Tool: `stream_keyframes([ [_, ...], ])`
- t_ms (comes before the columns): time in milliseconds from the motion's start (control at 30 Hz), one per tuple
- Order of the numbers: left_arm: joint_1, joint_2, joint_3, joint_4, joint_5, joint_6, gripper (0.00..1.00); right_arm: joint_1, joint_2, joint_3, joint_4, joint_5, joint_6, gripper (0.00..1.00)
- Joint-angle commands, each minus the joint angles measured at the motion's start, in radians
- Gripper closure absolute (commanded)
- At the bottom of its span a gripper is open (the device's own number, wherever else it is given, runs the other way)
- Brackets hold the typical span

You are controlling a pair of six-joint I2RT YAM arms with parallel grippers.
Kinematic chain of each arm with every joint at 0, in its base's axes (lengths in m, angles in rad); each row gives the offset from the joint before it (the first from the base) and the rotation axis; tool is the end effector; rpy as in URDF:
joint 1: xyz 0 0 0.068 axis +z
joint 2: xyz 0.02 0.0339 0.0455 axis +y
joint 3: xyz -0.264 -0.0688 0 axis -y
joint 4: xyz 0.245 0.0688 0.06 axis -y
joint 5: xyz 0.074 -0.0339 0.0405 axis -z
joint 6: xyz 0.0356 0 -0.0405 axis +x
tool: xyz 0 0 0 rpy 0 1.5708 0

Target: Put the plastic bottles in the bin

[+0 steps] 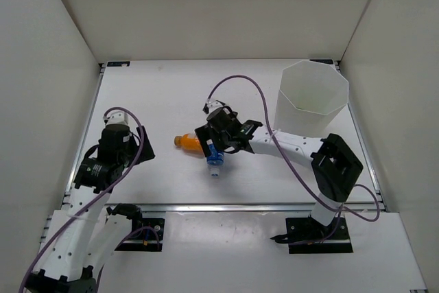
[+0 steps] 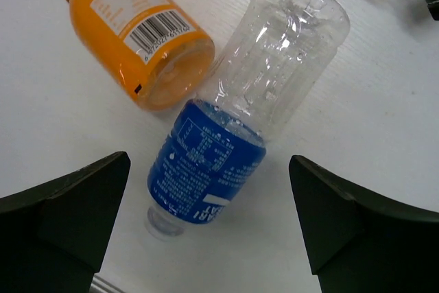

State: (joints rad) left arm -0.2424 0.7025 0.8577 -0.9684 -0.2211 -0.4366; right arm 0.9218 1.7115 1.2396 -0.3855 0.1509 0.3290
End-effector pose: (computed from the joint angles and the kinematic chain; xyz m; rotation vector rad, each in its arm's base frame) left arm 0.1242 -0.0227 0.3022 -0.3322 2.3361 -0.0657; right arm 0.2303 0.2947 0.2344 -0.6500 2.3648 0.3846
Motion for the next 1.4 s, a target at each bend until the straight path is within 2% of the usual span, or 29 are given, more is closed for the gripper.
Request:
stream_keyframes([
  [0, 0.008, -0.023, 0.033, -0.038, 0.009, -0.007, 0.01, 0.002, 0.039, -0.026, 0.134, 0.062, 0.067, 0.01],
  [133, -0.009, -0.024, 0.076, -0.085, -0.001, -0.01, 0.01, -0.012, 0.088, -0.089, 0.224, 0.038, 0.097, 0.04],
  [300, 0.0, -0.035, 0.136, -0.113, -0.024, -0.014, 0.01, -0.026, 0.108, -0.109, 0.2, 0.104, 0.147, 0.08],
  [367, -0.005, -0.032, 0.144, -0.09, -0.023, -0.021, 0.01, -0.028, 0.093, -0.147, 0.232, 0.116, 0.151, 0.21],
  [400, -0.005, -0.023, 0.138, -0.082, -0.027, -0.016, 0.01, -0.032, 0.073, -0.163, 0.24, 0.118, 0.151, 0.34],
  [433, -0.005, -0.005, 0.145, -0.07, -0.035, -0.016, 0.01, -0.032, 0.053, -0.161, 0.218, 0.125, 0.159, 0.41],
  [567, 0.018, 0.072, 0.142, 0.035, -0.005, 0.016, 0.01, -0.057, -0.056, -0.137, 0.159, 0.159, 0.114, 0.57],
  [667, 0.026, 0.153, 0.173, 0.108, -0.018, 0.042, 0.02, -0.09, -0.151, -0.074, 0.08, 0.08, 0.073, 0.65],
  [800, 0.031, 0.282, 0.219, 0.2, -0.031, 0.059, 0.01, -0.208, -0.265, 0.07, -0.019, -0.216, 0.021, 0.65],
  [967, 0.051, 0.423, 0.254, 0.278, 0.046, 0.059, 0.01, -0.346, -0.345, 0.308, -0.108, -0.206, -0.114, 0.63],
  [1067, 0.084, 0.491, 0.305, 0.289, 0.043, 0.056, 0.01, -0.487, -0.362, 0.375, -0.147, -0.197, -0.171, 0.61],
  [1167, 0.098, 0.531, 0.322, 0.313, 0.059, 0.055, 0.02, -0.697, -0.385, 0.345, -0.147, -0.249, -0.176, 0.6],
  [1267, 0.109, 0.574, 0.325, 0.31, 0.054, 0.047, 0.02, -0.816, -0.395, 0.299, -0.136, -0.26, -0.182, 0.55],
  [1367, 0.112, 0.578, 0.314, 0.312, 0.092, 0.044, 0.01, -0.862, -0.415, 0.249, -0.119, -0.226, -0.225, 0.4],
])
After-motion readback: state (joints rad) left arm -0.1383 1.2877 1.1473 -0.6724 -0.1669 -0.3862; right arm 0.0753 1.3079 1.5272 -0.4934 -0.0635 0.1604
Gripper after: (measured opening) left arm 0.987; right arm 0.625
